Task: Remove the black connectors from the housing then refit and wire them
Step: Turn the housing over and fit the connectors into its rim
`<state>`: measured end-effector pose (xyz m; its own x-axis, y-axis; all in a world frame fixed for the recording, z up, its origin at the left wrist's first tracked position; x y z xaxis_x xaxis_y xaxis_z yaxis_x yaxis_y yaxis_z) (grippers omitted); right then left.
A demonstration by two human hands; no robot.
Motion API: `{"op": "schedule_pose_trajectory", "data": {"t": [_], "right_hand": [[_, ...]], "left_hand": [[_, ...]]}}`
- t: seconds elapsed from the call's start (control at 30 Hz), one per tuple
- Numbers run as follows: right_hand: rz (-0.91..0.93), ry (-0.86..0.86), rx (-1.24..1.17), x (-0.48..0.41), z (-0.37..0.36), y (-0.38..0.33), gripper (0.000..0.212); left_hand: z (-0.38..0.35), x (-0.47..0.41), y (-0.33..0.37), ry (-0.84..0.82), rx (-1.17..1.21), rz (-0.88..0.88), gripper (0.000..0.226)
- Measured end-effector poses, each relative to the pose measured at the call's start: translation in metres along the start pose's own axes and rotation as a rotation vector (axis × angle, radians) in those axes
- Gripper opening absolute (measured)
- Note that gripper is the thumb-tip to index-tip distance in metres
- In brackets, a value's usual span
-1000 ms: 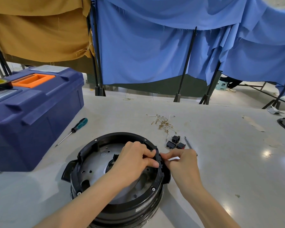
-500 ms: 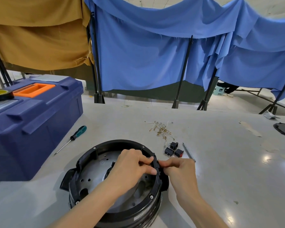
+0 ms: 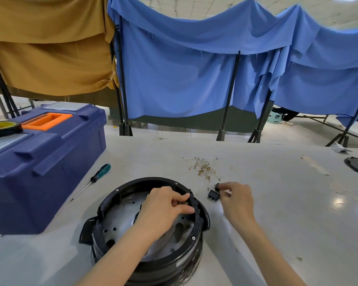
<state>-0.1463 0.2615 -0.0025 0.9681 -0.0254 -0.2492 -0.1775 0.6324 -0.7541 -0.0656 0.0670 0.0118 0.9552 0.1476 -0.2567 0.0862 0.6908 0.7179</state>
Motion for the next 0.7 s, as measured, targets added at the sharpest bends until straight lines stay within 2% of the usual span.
{"op": "schedule_pose_trajectory", "data": {"t": [0.13, 0.27, 0.4, 0.53, 0.63, 0.7], "right_hand": [[-0.091, -0.049, 0.294, -0.025, -0.005, 0.041, 0.033], [-0.068, -0.042, 0.429, -0.028, -0.013, 0.046, 0.021], [-0.079, -0.028, 0.314, -0.027, -0.01, 0.045, 0.014], [-0.148, -0.026, 0.132, -0.02, 0.001, 0.043, 0.018], [-0.192, -0.052, 0.039, -0.02, 0.011, 0.038, 0.021], [-0.152, -0.113, -0.078, -0.02, 0.017, 0.026, 0.022]], "left_hand": [[-0.003, 0.0, -0.002, -0.002, 0.018, -0.006, 0.029], [-0.005, 0.0, -0.001, -0.005, -0.03, -0.031, 0.026], [-0.006, -0.001, -0.002, -0.014, -0.042, -0.02, 0.025], [-0.007, -0.001, -0.002, -0.032, -0.061, -0.026, 0.025], [-0.005, 0.0, 0.0, -0.028, -0.03, -0.03, 0.025], [-0.001, 0.001, 0.004, -0.022, 0.032, -0.037, 0.03]]}}
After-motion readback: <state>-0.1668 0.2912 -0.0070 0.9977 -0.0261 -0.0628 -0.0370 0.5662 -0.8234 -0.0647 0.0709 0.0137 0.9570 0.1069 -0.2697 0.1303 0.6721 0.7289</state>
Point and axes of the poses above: each hand's wrist, its own x-axis away from the middle knuckle, its own z-axis out of the back of the hand, y = z × x, the point moved 9 cm from there along -x, towards the middle knuckle, and after that the axes turned 3 degrees about -x, right-handed, at the moved point
